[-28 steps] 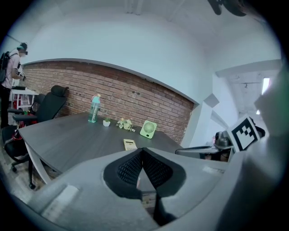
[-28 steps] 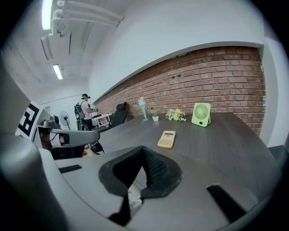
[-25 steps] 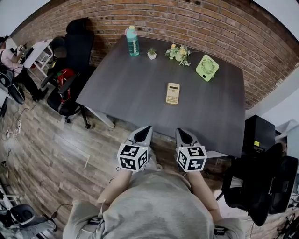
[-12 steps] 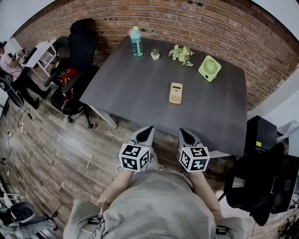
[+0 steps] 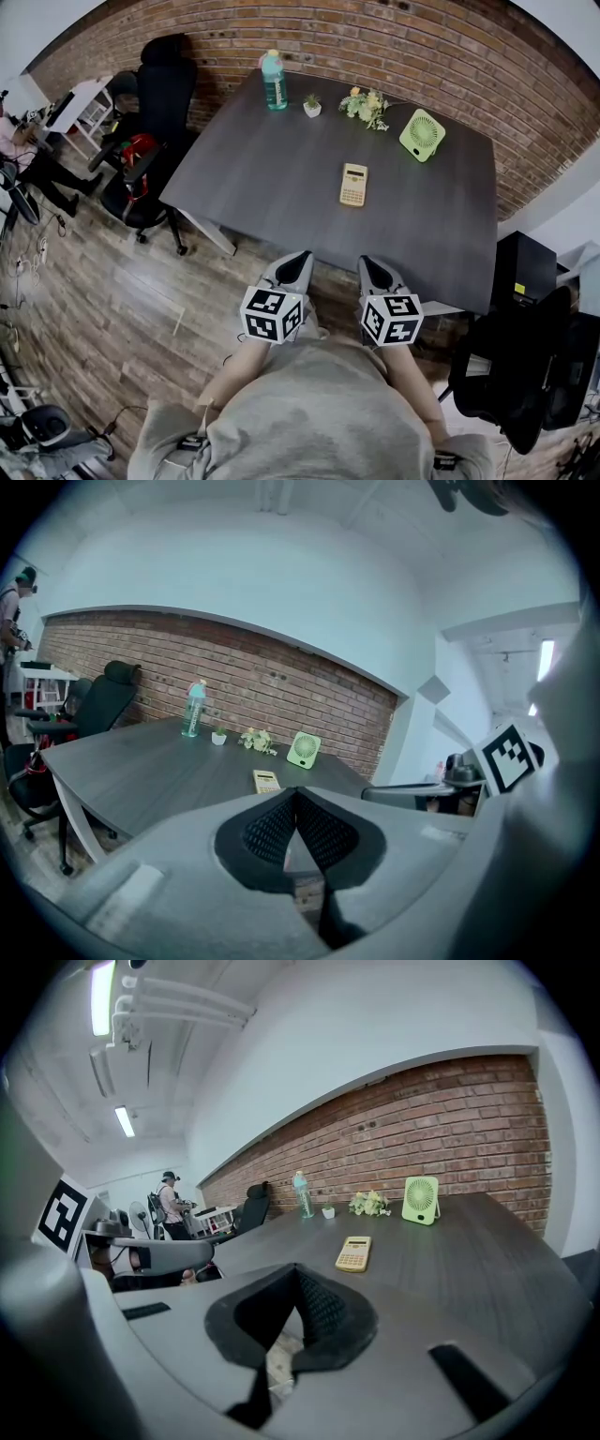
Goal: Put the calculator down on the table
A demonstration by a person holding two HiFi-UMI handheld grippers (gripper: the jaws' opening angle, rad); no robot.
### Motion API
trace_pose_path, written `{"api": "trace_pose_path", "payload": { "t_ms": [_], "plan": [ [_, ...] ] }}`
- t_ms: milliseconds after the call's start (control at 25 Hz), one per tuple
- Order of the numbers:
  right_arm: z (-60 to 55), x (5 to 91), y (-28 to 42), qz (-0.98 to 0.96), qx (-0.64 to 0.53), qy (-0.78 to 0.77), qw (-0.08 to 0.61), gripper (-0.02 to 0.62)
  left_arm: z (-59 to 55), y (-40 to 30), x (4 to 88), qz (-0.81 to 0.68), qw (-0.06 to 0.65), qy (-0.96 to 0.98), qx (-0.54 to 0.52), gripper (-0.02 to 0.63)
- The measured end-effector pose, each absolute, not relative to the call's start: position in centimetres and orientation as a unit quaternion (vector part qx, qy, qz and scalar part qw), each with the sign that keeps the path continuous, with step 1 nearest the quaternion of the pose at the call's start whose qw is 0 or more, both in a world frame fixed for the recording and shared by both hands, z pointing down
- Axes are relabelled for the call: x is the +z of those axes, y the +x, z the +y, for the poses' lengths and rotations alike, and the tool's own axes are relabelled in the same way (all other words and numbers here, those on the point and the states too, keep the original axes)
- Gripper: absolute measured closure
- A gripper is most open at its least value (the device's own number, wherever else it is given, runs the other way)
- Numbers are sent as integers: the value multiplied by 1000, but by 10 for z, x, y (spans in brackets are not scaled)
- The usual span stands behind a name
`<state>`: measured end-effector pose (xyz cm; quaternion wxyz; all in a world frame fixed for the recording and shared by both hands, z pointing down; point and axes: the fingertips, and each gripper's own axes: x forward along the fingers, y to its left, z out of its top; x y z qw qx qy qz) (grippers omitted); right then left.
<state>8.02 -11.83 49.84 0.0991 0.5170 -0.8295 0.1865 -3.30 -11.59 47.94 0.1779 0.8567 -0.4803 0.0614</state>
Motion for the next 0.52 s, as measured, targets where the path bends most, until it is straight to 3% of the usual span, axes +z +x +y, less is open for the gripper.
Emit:
{"api": "trace_pose_path", "payload": {
  "t_ms": [520],
  "plan": [
    [-128, 497, 85, -828, 191, 519, 90, 597, -125, -27, 477, -478, 181, 858, 58, 588]
  ]
}}
